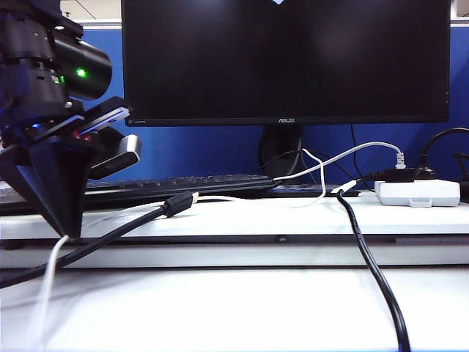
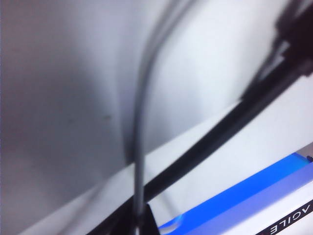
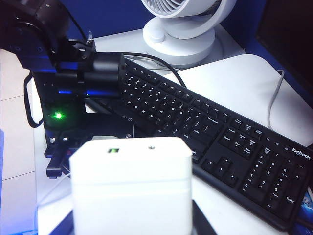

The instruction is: Pick up the Type-C charging cable and the charging base, insert one end of the Type-C charger into the corresponding slot on the base, and finally place the plugged-in charger back on the table.

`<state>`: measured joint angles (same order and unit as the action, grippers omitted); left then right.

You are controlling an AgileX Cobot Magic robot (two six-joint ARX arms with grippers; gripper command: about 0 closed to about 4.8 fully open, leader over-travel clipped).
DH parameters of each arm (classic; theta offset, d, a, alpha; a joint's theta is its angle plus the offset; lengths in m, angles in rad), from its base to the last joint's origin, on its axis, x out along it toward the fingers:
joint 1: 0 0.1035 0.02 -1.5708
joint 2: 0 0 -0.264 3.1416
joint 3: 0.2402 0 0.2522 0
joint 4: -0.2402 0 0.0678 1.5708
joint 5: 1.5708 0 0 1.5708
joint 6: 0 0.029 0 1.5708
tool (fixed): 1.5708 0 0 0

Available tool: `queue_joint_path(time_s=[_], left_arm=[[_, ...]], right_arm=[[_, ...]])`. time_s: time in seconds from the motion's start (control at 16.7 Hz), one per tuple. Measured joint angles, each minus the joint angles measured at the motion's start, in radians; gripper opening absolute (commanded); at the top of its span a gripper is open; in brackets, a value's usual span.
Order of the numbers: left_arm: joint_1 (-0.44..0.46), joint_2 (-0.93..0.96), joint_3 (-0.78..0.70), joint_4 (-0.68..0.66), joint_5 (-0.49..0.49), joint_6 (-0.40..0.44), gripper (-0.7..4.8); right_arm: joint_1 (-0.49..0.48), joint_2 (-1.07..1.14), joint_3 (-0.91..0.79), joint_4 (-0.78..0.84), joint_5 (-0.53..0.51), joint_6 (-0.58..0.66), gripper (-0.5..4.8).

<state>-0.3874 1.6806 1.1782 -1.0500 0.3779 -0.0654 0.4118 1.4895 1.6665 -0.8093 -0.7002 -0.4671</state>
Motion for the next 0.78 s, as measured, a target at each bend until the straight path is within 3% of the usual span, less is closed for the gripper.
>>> queue_joint_path(time_s=[0.18,0.3,0.48,0.6,0.78], left_arm=[[-0.002,0.000,0.002,0.008,0.023,0.000,-0.06],[0.000,0.000,0.013,0.017,0.119,0.000,-0.06],[-0.002,-0.001,0.144,0.020,0.224,-0.015,-0.06],[-0.002,-0.001,0.246,0.048,0.214,-0.027,-0.06],[-0.002,-0.002,0.398,0.140,0.088,-0.070,-0.06]], right_arm=[[0.000,0.000,0.000,0.000,0.000,0.000,0.53],[0.000,0.000,0.000,0.000,0.000,0.000,0.53],[0.000,0.000,0.000,0.001,0.000,0.000,0.53],[0.000,0.000,0.000,0.001,0.000,0.000,0.53],[0.000,0.000,0.000,0.004,0.000,0.000,0.53]])
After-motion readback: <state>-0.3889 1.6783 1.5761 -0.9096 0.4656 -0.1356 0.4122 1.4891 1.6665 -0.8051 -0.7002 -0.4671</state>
